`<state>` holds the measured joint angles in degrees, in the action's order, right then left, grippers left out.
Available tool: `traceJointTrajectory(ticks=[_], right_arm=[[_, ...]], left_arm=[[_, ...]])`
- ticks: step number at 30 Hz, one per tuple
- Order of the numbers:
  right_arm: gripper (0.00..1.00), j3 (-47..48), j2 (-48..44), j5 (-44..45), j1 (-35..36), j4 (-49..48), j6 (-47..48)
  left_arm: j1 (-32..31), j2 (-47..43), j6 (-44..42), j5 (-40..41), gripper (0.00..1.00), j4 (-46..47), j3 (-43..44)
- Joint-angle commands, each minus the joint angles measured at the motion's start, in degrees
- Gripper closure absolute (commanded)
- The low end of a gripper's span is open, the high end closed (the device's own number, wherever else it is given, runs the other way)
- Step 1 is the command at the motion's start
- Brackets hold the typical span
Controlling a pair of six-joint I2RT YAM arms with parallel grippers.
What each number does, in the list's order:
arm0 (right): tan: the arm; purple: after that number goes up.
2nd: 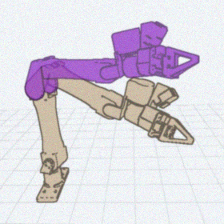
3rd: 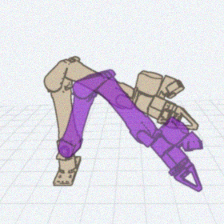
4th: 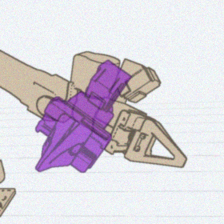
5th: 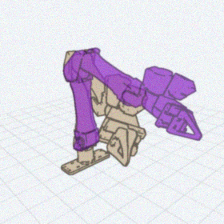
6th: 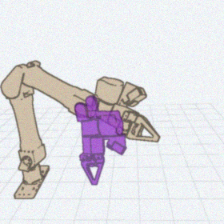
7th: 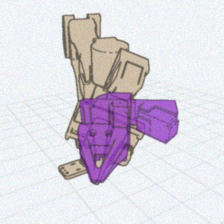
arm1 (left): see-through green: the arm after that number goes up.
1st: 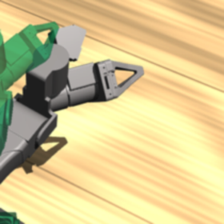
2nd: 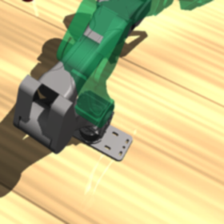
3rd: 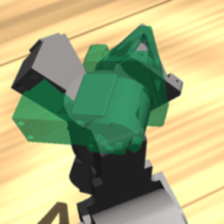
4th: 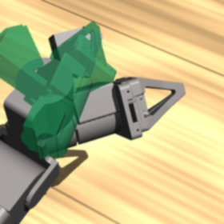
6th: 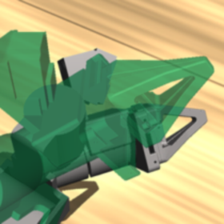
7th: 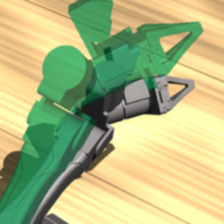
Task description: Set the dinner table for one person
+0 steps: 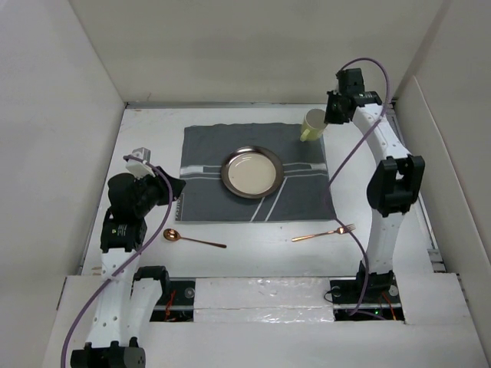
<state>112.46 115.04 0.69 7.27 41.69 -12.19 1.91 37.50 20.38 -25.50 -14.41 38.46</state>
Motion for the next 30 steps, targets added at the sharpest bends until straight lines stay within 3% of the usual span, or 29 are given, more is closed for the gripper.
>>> traceJointTrajectory(ticks=[1,11,24,25,26,27,30], right_arm=[[1.0,11.69,2.19,-1.83,-0.49,1.28,0.49],[1.0,22.09,14.15,-2.27,-1.55,4.71,0.14],[1.0,21.57,18.46,-1.48,-2.08,3.84,-1.44],[0.98,21.22,18.2,-1.48,-2.6,3.31,-1.87],[0.93,20.17,17.42,-2.0,-2.61,2.79,-2.14],[0.82,19.55,16.89,-2.62,-2.61,1.65,-2.31],[0.68,18.06,14.35,-4.73,-3.14,-0.02,-3.19]], left_arm=[[-0.24,-0.14,-0.43,-0.78,0.76,1.93,0.13],[-0.24,1.09,-0.52,-0.96,0.76,1.76,0.3],[-0.24,1.53,-0.52,-0.78,0.76,1.76,0.3],[-0.24,1.53,-0.52,-0.78,0.76,1.67,0.3],[-0.24,1.44,-0.52,-0.78,0.76,1.76,0.3],[-0.24,1.35,-0.52,-0.7,0.76,1.76,0.3],[-0.24,1.18,-0.61,-0.61,0.76,1.67,0.3]])
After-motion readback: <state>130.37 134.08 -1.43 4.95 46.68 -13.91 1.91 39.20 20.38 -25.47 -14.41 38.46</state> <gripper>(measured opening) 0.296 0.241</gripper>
